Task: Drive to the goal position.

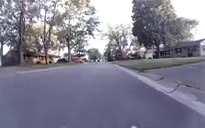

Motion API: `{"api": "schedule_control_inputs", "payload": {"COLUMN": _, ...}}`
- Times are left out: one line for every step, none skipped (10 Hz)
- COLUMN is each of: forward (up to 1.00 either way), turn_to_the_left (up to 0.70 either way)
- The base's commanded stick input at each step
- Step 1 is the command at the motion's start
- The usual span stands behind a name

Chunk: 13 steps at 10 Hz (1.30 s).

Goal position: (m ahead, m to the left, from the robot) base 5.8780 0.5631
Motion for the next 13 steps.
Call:
{"api": "schedule_control_inputs", "payload": {"forward": 1.00, "turn_to_the_left": 0.00}}
{"api": "schedule_control_inputs", "payload": {"forward": 1.00, "turn_to_the_left": 0.00}}
{"api": "schedule_control_inputs", "payload": {"forward": 1.00, "turn_to_the_left": 0.00}}
{"api": "schedule_control_inputs", "payload": {"forward": 1.00, "turn_to_the_left": 0.00}}
{"api": "schedule_control_inputs", "payload": {"forward": 1.00, "turn_to_the_left": 0.00}}
{"api": "schedule_control_inputs", "payload": {"forward": 1.00, "turn_to_the_left": 0.00}}
{"api": "schedule_control_inputs", "payload": {"forward": 1.00, "turn_to_the_left": 0.00}}
{"api": "schedule_control_inputs", "payload": {"forward": 1.00, "turn_to_the_left": 0.00}}
{"api": "schedule_control_inputs", "payload": {"forward": 1.00, "turn_to_the_left": 0.00}}
{"api": "schedule_control_inputs", "payload": {"forward": 1.00, "turn_to_the_left": 0.00}}
{"api": "schedule_control_inputs", "payload": {"forward": 1.00, "turn_to_the_left": 0.00}}
{"api": "schedule_control_inputs", "payload": {"forward": 1.00, "turn_to_the_left": 0.00}}
{"api": "schedule_control_inputs", "payload": {"forward": 1.00, "turn_to_the_left": 0.00}}
